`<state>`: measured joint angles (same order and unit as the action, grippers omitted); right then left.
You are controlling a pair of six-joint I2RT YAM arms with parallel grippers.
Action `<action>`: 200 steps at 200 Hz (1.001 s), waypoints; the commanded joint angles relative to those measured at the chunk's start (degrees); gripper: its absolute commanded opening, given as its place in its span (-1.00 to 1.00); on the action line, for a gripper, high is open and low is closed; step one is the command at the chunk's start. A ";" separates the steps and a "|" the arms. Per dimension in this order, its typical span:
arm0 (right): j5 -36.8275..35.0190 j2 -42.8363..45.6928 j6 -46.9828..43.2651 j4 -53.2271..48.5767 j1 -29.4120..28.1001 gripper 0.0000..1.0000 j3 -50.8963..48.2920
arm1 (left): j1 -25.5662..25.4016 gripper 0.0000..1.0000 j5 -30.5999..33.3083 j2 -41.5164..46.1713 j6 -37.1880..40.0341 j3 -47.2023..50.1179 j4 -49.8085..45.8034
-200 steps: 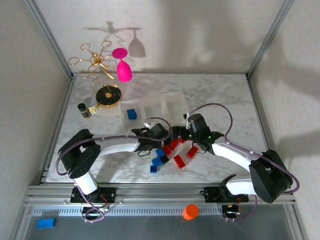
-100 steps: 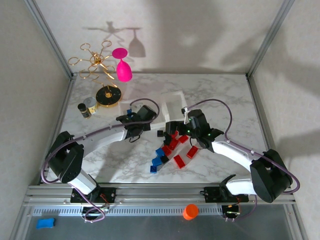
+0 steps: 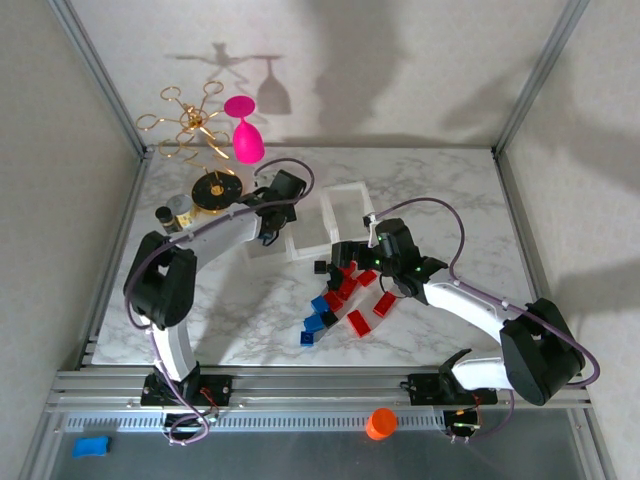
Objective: Sort the legos into containers by color
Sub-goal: Place the lego in the container.
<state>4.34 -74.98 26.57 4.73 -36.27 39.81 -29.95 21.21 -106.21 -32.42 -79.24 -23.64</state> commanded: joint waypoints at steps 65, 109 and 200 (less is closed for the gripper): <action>-1.28 -1.17 -0.99 -0.86 -0.29 0.98 3.26 | 2.45 -0.34 0.54 -5.87 1.71 -5.12 -0.55; -1.63 -1.06 -1.17 -1.14 -0.29 0.98 3.87 | 2.46 -0.13 -0.56 -3.98 2.45 -5.43 -1.01; 1.85 0.99 -1.29 -5.90 3.31 0.98 3.28 | -2.43 -0.10 -3.50 11.71 1.20 4.49 -2.04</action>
<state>4.58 -75.75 26.15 1.65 -34.26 42.87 -29.63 19.00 -99.85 -31.03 -78.76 -23.83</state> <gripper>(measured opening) 0.987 0.443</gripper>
